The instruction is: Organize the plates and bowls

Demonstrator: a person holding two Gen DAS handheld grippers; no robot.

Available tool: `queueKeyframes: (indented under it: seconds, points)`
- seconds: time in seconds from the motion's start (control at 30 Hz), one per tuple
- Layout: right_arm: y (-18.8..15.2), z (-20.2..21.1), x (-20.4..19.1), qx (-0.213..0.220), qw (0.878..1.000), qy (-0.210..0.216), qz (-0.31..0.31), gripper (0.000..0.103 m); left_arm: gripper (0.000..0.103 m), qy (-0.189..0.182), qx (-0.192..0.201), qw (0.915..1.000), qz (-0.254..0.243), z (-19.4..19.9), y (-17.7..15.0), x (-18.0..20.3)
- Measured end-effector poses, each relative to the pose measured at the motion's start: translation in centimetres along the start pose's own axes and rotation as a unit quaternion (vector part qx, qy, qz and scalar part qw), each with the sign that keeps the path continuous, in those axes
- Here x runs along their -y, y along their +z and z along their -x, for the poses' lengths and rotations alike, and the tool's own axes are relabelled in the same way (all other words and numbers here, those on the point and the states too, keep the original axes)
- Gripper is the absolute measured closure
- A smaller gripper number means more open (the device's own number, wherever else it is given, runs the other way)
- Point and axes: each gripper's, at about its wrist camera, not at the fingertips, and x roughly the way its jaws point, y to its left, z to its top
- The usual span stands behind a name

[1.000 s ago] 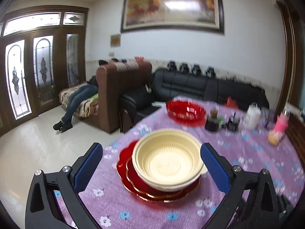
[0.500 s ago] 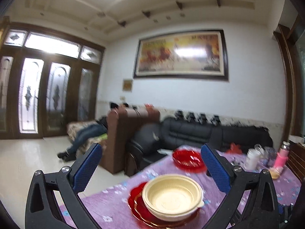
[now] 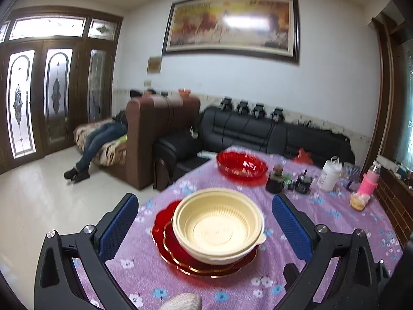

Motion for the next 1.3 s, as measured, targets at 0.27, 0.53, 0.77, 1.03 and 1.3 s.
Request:
queueKeyframes:
  seconds: [0.27,0.53,0.77,1.03,1.3]
  points:
    - [-0.3,-1.1,-1.3,-0.023,0.999,0.004,0.023,0.000,0.000,-0.002,-0.052,0.9986,-0.007,-2.2,-1.1,-0.2]
    - [-0.2,-2.1,-2.0,-0.040,0.999,0.002,0.030,0.000,0.000,-0.009,-0.095,0.9954,0.000,-3.8,-1.9,-0.9]
    - [-0.4,-2.8,-2.6,-0.054,0.998,0.003,0.036,0.000,0.000,-0.005,-0.108,0.9941,0.000,-4.4,-2.3,-1.3]
    - [-0.5,-3.2,-2.8,-0.062,0.997,0.003,0.034,0.000,0.000,-0.006,-0.120,0.9928,0.001,-5.0,-2.5,-1.4]
    - [-0.5,-3.4,-2.9,-0.064,0.997,0.003,0.035,0.000,0.000,-0.007,-0.121,0.9927,0.001,-5.1,-2.7,-1.4]
